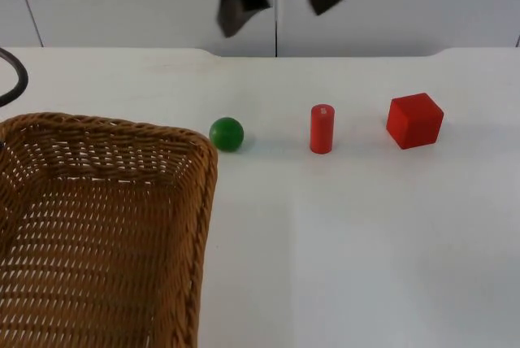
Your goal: Pick up the basket with the left hand and place the object to the left of the red cylinder into the basket with the right hand.
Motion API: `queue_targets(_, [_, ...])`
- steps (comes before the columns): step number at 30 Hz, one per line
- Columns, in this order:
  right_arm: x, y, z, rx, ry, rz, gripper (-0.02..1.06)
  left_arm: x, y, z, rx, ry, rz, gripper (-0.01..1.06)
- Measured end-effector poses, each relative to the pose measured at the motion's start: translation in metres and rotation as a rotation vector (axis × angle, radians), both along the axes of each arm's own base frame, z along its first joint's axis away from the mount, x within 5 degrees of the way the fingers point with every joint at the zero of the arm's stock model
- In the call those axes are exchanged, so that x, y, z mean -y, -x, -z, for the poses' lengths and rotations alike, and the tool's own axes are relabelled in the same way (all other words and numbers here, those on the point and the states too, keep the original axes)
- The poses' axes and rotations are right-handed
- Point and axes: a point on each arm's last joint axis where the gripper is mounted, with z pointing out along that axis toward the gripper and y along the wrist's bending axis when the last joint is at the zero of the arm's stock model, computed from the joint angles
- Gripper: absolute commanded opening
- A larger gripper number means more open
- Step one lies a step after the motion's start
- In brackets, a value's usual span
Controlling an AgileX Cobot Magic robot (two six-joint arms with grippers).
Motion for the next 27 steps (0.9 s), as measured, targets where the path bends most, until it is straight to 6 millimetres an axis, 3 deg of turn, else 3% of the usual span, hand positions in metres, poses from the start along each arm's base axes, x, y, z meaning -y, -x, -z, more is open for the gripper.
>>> queue_targets(2, [-0.026,-0.018,0.016,0.028,0.056,-0.007,1.05,0.0,0.0,0.0,0.002,0.0,0.0,0.0])
queue_targets(7, [-0.049,-0.041,0.044,0.031,0.087,0.003,1.05,0.0,0.0,0.0,0.005,-0.002,-0.002,0.0])
queue_targets(13, [-0.057,-0.053,0.077,0.019,0.119,0.008,1.01,0.0,0.0,0.0,0.007,-0.003,-0.003,0.0])
queue_targets(16, [-0.061,-0.058,0.106,0.005,0.125,0.01,1.0,0.0,0.0,0.0,0.007,-0.003,-0.003,0.0])
queue_targets(27, [-0.067,-0.067,0.154,0.019,0.123,0.019,0.98,0.0,-0.001,0.001,0.012,-0.005,-0.005,0.0])
